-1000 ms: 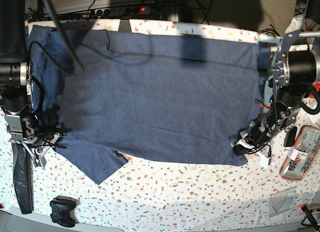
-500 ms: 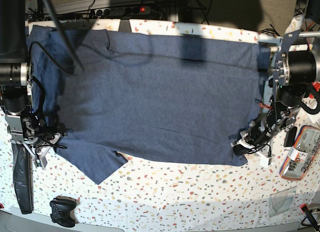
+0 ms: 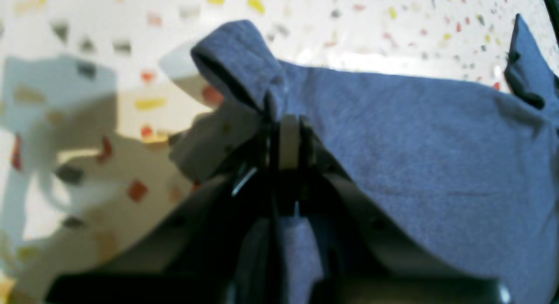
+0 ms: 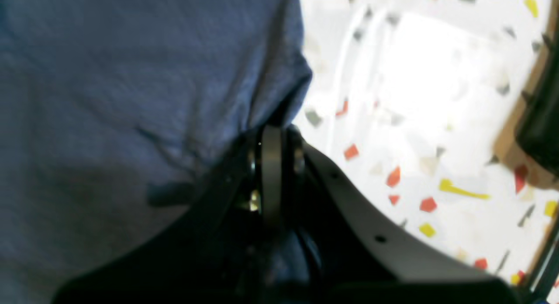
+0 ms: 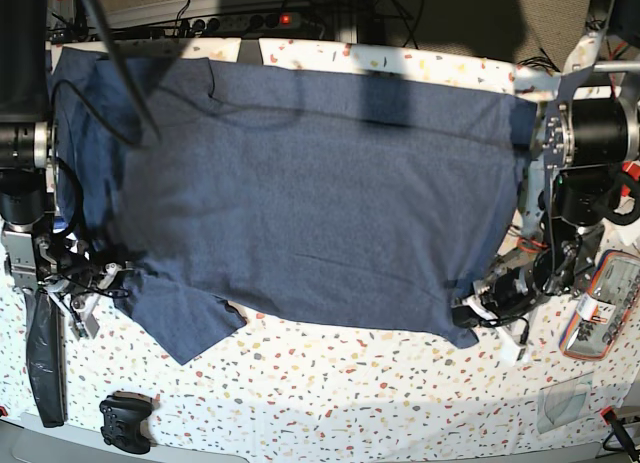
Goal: Fold the T-shirt properly
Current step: 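Grasp the hem corners with both grippers and lift the hem, then fold the hem over toward the folded collar edge with both grippers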
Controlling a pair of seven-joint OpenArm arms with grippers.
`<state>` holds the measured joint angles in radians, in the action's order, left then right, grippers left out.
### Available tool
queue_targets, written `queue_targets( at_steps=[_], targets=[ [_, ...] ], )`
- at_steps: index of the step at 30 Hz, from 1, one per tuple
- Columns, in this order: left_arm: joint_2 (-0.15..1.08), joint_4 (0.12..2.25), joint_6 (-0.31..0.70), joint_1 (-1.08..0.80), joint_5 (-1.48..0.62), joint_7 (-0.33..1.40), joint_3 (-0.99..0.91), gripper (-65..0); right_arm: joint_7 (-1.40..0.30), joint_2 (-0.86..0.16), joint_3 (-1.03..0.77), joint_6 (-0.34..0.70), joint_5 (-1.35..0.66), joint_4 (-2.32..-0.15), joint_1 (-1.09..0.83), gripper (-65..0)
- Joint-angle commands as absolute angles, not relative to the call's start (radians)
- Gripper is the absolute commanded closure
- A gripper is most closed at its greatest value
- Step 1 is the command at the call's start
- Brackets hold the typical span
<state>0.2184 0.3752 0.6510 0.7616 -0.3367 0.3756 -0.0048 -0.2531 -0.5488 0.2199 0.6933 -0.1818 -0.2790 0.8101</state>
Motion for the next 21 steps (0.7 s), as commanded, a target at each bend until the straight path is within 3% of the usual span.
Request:
queue_targets(
  at_steps=[1,7,12,21],
  targets=[
    [0.231,0.414,0.635,0.801,-0.369,0.378,-0.006,0.0,-0.245,-0.580,0.218,0.698,-0.208,-0.308,0.850,0.0],
    [0.256,0.518,0.621,0.796,-0.466,0.501,-0.006,0.0,-0.342,-0.627,0.218,0.698,-0.298,-0.411,0.829,0.0],
    [0.262,0.616,0.609,0.747,-0.474,0.505,-0.006,0.0,-0.405,-0.673,0.216,0.698,-0.411,-0.569,0.739,0.0],
    [0.315,1.063,0.513,0.468,-0.469,0.526,-0.008,0.0,-0.527,-0.767,0.179,0.698,-0.632,-1.048,0.432,0.0]
  ],
)
